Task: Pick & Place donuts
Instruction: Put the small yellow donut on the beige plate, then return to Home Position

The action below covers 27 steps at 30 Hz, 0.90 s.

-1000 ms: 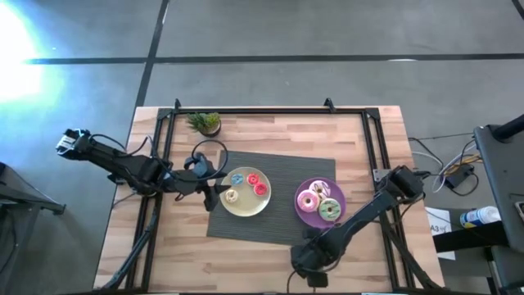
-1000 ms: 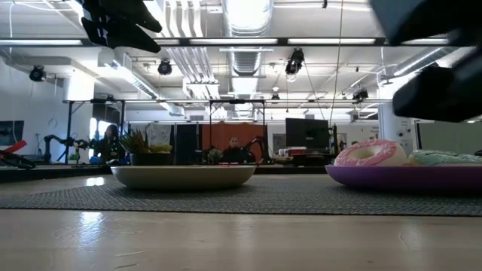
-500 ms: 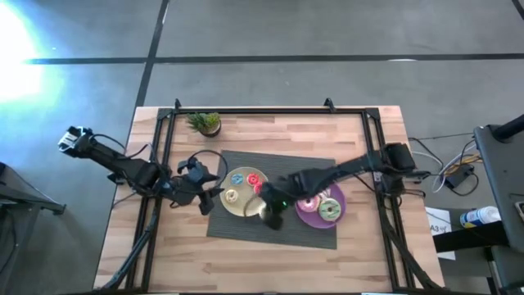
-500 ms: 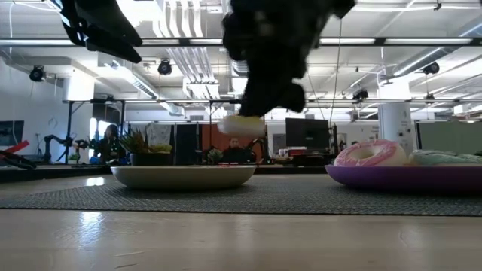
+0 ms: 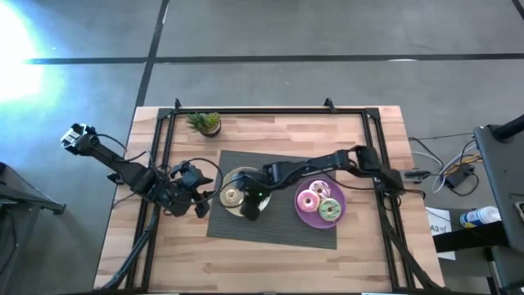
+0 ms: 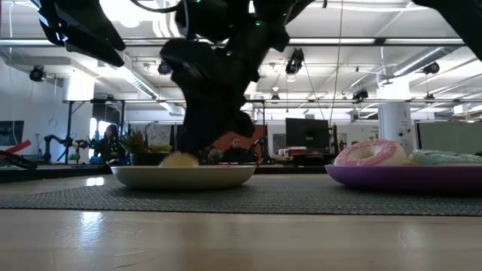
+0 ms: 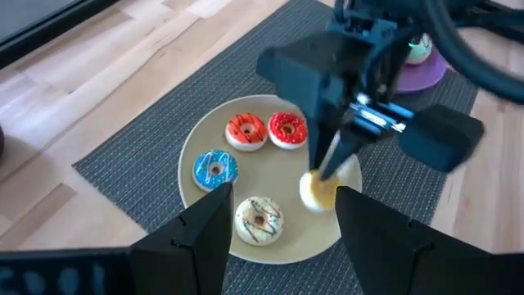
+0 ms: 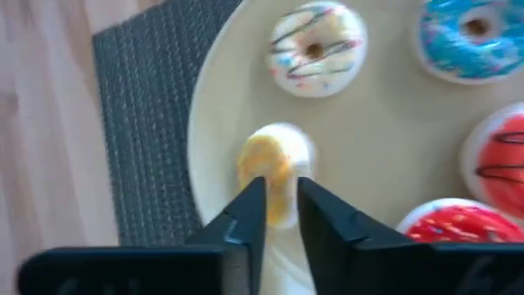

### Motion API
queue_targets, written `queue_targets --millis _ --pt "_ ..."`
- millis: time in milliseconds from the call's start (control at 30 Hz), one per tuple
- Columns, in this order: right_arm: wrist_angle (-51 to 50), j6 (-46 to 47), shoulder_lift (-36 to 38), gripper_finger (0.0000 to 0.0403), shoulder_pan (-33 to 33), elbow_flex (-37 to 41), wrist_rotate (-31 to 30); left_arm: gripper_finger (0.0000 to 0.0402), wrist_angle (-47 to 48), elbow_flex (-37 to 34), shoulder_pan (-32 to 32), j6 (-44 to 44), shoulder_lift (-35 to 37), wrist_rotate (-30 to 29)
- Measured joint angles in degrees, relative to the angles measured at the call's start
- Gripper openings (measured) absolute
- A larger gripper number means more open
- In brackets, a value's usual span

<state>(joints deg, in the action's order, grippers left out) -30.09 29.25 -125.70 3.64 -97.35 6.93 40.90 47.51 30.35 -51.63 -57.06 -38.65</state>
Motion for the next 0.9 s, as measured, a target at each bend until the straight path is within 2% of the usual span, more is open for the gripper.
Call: queue_targets --millis 133,233,367,467,533,600,700,767,833,900 --pt "-7.00 -1.59 -4.07 0.0108 0.11 -6.06 1.06 0.0190 0.55 0.00 0.01 -0.74 0.00 0.01" --pt "-12.08 -4.45 -5.55 0.0146 0.09 -9.74 -0.47 0.0190 0.84 0.02 0.05 -1.24 0.00 0.00" --pt "-15.33 -9.12 -3.69 0.0180 0.39 -12.41 -5.93 0.0190 1.23 0.00 0.09 -1.38 0.00 -0.01" --pt "-16.15 -14.02 -0.48 0.0192 0.98 -11.85 -7.16 0.0190 1.22 0.00 0.09 -1.36 0.00 -0.02" --pt "-16.62 -16.88 3.22 0.0193 1.81 -8.52 -7.47 0.0190 1.19 0.02 0.09 -0.84 0.00 0.00" --pt "-17.03 -16.92 8.16 0.0189 3.01 -2.05 -8.75 0.0190 1.17 0.00 0.09 -0.50 0.00 0.24" --pt "-13.85 -12.92 16.87 0.0177 5.27 11.02 -10.44 0.0190 0.19 -0.06 -0.13 0.85 0.00 0.39" --pt "-10.35 -9.63 23.58 0.0169 6.85 18.79 -12.51 0.0190 -3.82 -0.75 -0.47 2.90 0.00 0.73" --pt "-8.91 -7.22 30.30 0.0163 8.20 24.41 -16.89 0.0190 -11.08 -2.40 -1.71 7.92 0.00 4.53" --pt "-10.17 -6.90 36.01 0.0157 9.15 28.79 -21.80 0.0190 -21.10 -4.62 -4.32 13.50 -0.12 13.00"
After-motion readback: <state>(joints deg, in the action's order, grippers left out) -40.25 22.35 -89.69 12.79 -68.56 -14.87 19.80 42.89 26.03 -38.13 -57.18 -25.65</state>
